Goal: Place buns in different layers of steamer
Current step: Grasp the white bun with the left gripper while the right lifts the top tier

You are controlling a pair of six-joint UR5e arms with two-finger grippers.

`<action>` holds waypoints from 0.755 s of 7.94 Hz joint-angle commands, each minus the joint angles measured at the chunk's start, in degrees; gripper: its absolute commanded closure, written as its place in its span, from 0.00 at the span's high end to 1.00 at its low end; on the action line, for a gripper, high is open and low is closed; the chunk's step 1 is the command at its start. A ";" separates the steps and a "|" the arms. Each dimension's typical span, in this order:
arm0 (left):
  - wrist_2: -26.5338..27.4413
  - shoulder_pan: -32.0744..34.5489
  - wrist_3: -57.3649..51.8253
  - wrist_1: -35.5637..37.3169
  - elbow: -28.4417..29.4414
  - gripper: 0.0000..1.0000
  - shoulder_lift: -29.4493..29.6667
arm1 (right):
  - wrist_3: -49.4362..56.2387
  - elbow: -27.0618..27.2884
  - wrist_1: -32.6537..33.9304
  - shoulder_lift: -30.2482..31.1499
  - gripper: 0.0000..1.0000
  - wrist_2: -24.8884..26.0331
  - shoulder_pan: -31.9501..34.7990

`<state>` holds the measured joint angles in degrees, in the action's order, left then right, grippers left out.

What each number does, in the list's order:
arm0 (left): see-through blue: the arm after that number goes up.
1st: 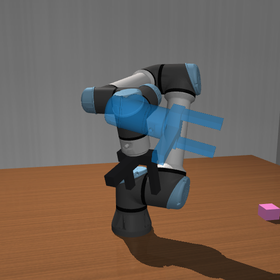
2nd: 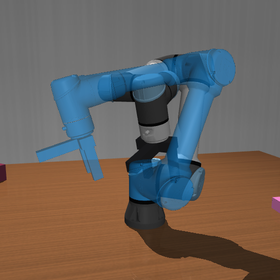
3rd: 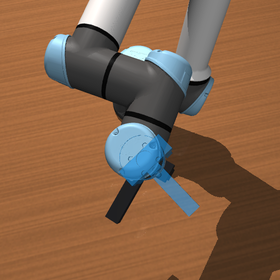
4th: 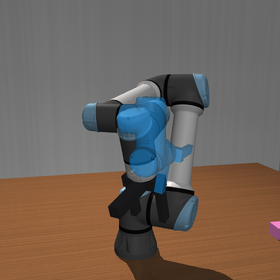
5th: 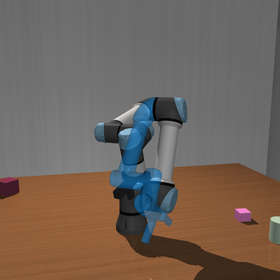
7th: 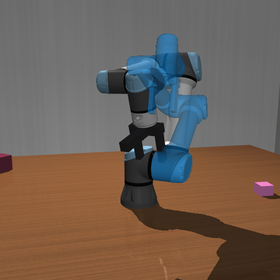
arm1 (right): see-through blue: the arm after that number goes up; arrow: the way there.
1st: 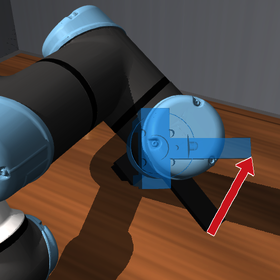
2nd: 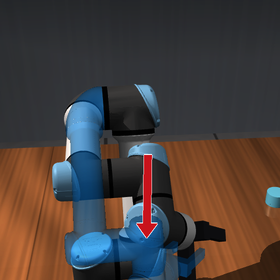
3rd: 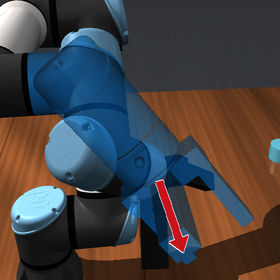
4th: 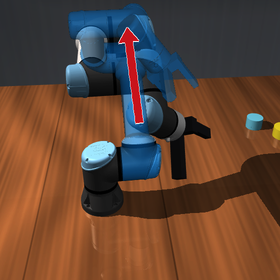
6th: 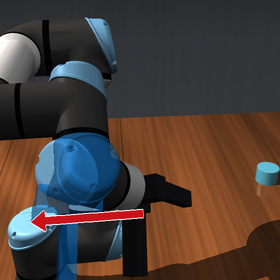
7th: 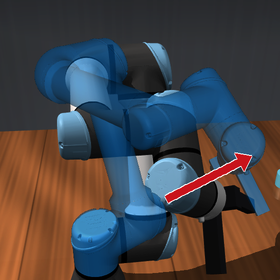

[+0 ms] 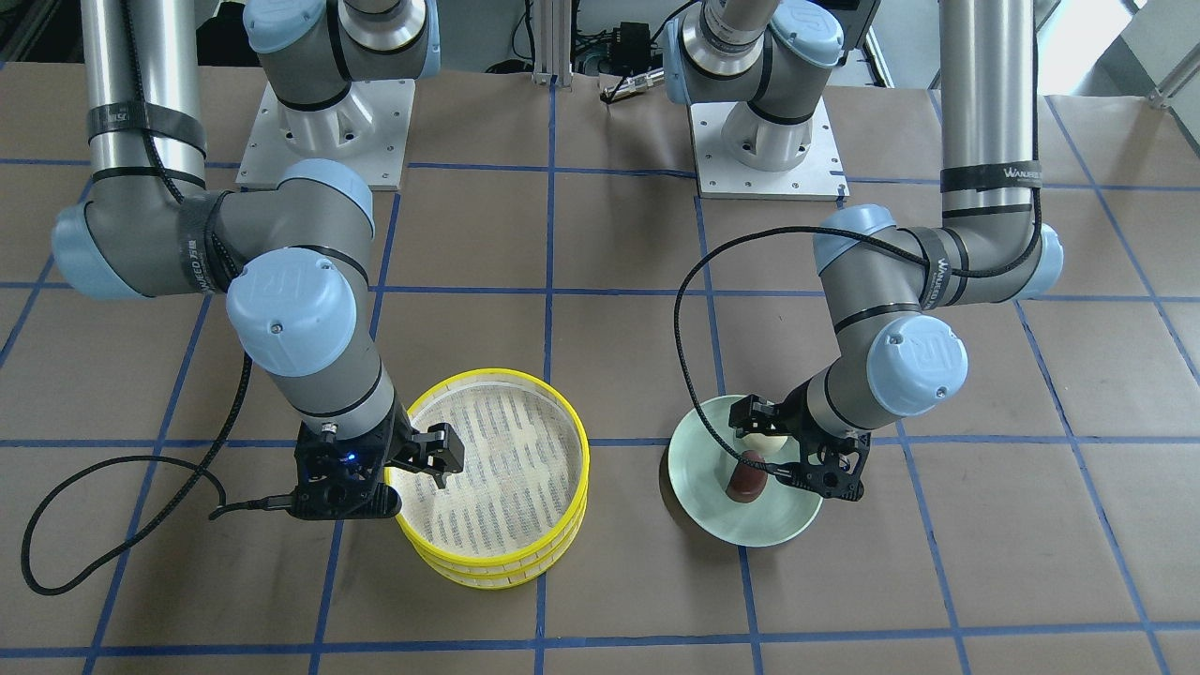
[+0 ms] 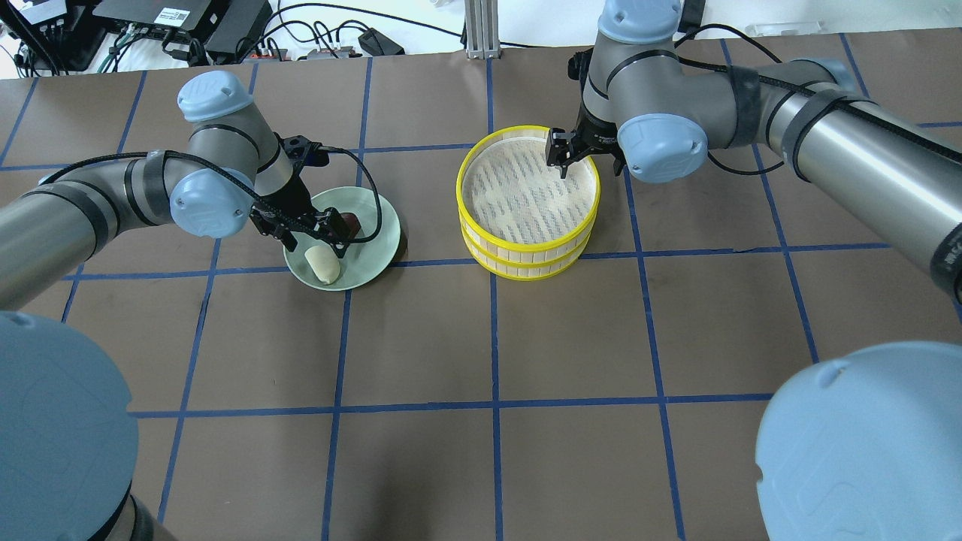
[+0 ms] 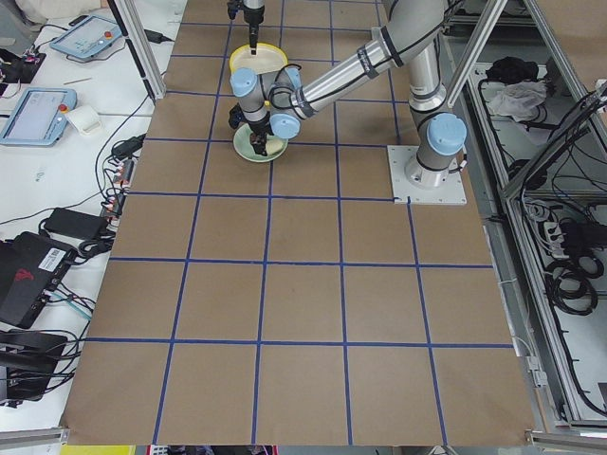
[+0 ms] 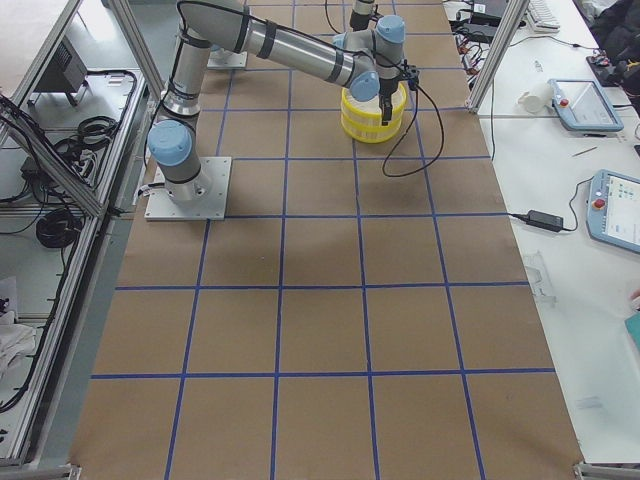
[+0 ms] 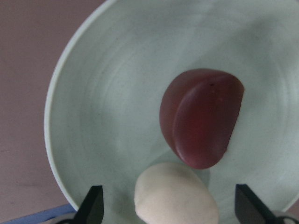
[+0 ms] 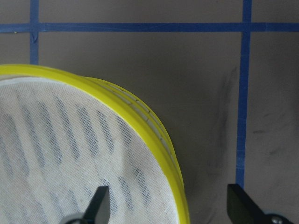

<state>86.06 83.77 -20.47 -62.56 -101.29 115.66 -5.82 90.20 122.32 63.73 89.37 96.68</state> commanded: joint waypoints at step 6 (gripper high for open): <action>-0.01 0.43 -0.80 -1.60 -0.22 0.20 0.09 | 0.36 0.06 -0.41 -0.18 0.33 0.28 -0.09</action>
<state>86.13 84.21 -21.24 -63.97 -101.89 115.67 -6.01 90.27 122.06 63.49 89.57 96.60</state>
